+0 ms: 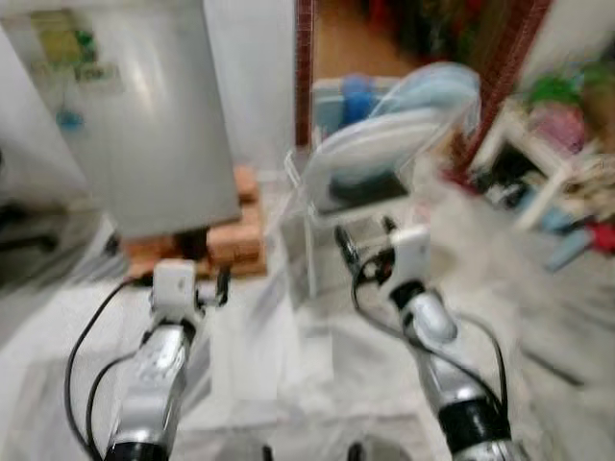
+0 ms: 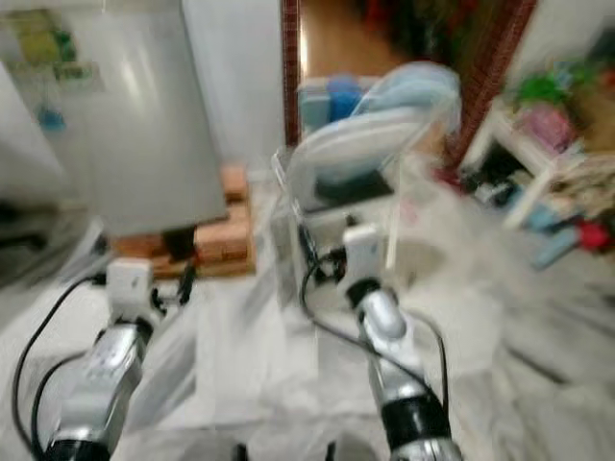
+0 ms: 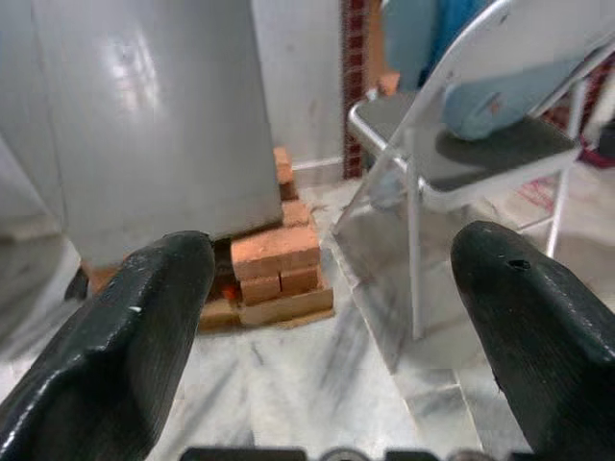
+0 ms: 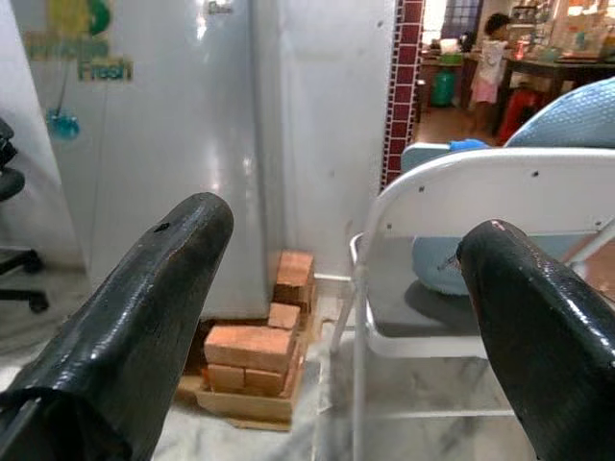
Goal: Restocking fridge
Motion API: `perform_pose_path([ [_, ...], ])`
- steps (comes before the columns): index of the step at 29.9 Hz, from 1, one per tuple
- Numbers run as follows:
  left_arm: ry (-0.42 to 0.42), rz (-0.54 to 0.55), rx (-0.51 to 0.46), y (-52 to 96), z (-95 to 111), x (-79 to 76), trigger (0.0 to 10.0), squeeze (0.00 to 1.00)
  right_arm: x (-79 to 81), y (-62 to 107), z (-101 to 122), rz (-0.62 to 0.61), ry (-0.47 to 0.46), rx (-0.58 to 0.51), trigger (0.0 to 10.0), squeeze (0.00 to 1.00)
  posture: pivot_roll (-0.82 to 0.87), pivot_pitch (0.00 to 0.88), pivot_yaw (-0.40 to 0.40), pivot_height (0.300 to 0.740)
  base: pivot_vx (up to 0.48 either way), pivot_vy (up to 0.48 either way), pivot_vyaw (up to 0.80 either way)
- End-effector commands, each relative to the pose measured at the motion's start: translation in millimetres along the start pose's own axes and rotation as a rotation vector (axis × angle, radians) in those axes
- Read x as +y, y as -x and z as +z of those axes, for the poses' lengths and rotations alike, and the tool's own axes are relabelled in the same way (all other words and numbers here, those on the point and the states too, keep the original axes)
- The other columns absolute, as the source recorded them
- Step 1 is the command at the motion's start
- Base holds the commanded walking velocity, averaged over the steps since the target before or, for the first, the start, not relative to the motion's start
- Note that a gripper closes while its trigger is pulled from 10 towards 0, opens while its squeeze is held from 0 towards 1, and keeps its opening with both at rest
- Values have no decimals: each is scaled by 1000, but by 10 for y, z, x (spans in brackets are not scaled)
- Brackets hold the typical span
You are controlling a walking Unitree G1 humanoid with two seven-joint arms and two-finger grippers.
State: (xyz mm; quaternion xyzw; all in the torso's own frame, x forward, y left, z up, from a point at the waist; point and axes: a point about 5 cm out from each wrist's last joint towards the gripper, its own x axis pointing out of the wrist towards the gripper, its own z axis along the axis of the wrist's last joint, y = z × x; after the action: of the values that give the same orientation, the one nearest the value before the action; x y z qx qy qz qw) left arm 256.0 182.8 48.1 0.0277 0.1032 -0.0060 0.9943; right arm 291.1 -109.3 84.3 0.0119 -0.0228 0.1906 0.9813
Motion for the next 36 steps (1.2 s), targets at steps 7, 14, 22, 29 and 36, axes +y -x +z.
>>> perform_pose_path([
  [7,11,-37,-50,-13,75,-18,10000,0,-41,-9,42,-6,10,-12,10000,0,51,18,45,740,0,477,-800],
  [14,15,-58,-70,-13,99,-16,10000,0,-61,9,44,-14,17,-14,10000,0,49,21,41,740,197,411,-800],
  [22,-1,-88,-78,-1,102,-45,10000,0,-94,22,60,-38,35,-23,10000,0,50,20,38,740,347,269,-800],
  [29,46,-97,-69,6,88,-57,10000,0,-215,114,53,-89,54,-13,10000,0,48,18,33,740,442,0,-800],
  [36,7,-126,-16,-7,9,-143,10000,0,-284,168,28,-144,55,3,10000,0,58,6,5,740,190,0,-800],
])
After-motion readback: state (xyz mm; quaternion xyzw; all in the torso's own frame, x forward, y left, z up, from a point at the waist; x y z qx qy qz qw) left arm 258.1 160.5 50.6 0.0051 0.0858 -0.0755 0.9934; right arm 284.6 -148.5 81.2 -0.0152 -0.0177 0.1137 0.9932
